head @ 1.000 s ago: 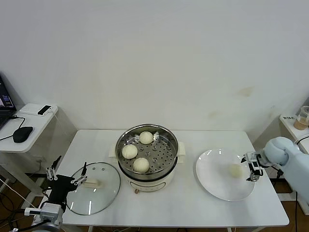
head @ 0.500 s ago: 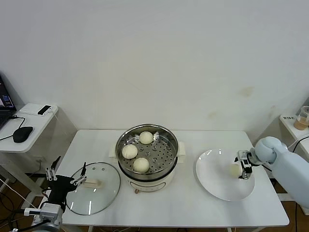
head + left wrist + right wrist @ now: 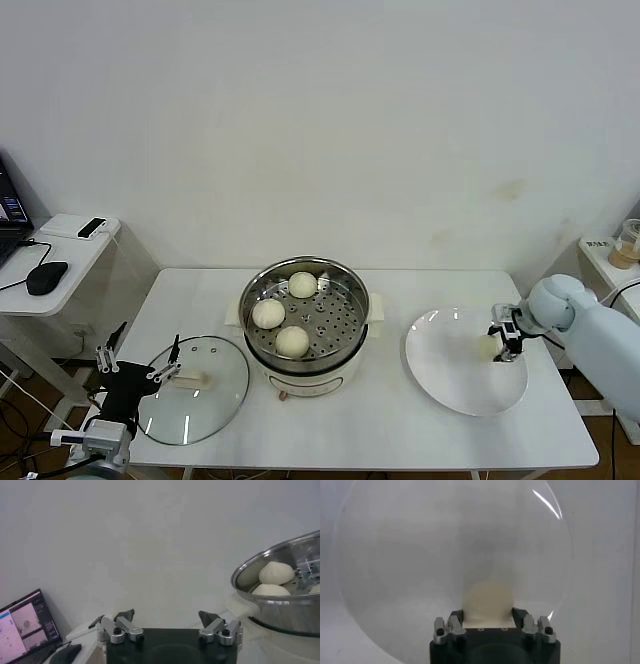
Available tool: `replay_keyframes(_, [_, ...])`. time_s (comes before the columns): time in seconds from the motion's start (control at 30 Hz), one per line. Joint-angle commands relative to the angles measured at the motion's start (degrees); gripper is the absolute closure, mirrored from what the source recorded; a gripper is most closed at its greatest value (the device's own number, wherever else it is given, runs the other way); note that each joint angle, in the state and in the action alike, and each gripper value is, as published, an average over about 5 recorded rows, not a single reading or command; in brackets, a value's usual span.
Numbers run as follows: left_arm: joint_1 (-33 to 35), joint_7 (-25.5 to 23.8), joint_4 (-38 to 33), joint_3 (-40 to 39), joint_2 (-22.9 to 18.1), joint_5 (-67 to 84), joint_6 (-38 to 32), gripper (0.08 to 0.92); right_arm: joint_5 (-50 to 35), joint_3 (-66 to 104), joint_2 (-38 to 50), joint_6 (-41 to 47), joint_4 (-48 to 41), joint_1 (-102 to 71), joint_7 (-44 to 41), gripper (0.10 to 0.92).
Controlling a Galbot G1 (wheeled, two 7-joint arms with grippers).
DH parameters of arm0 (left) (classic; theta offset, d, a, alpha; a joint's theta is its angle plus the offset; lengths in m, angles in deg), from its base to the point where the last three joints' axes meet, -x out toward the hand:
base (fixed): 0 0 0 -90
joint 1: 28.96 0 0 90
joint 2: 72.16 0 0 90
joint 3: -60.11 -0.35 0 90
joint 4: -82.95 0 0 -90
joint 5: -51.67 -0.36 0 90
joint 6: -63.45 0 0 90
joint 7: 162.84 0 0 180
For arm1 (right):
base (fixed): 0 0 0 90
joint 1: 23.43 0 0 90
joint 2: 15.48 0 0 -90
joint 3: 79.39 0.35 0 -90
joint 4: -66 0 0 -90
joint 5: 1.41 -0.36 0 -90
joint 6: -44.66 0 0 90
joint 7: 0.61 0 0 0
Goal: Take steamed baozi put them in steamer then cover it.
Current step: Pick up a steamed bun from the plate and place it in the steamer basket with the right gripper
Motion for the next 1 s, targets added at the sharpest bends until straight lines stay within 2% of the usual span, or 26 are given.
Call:
replay_keyframes(0.03, [-0.09,-0.03,-0.19,-0.14,0.17,0.08,-0.03,0.177,-7.67,-9.14,4.97,2.79,5.49,12.03,-1.36,0.414])
replay_keyframes(0.3, [-0.26,-0.05,-0.01,-0.38,0.47,0.30,-0.16,0.177,-18.32,-24.76,4.90,7.31,12.84,32.63,-0.90,0.411])
replay_keyframes(0.57, [-0.72,-0.01,-0.22,-1.13,0.34,0.23,0.00,0.177,-28.34,-36.83,-6.26,12.63,15.65,48.44,2.35,0.405])
replay_keyframes(1.0, [-0.54,-0.01,0.00,-0.02,-0.40,0.39,-0.13,0.177,-41.24,-41.36,-22.50,21.08,13.36,48.85,8.95,0.397])
